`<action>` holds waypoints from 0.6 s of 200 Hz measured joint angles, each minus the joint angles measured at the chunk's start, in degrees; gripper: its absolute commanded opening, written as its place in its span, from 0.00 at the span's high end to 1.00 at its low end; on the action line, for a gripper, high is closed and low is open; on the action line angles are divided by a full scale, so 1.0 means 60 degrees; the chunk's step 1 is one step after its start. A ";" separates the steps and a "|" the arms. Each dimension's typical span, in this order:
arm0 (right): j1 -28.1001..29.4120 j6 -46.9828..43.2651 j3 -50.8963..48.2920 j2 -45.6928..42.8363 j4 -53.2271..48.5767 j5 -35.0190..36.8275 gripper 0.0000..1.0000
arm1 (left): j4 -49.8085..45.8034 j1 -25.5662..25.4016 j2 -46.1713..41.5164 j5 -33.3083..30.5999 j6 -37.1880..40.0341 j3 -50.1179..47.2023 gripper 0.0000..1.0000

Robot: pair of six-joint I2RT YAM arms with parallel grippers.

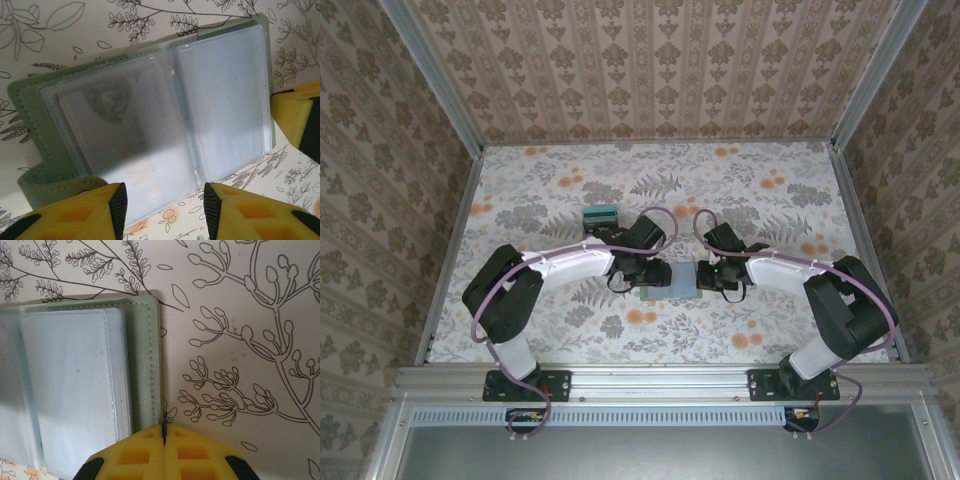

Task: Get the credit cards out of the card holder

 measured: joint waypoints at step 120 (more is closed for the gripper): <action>0.0000 0.0004 -0.0018 0.0000 0.0036 -0.0004 1.00 | -0.0645 0.0109 0.0273 -0.0353 -0.0106 0.0084 0.55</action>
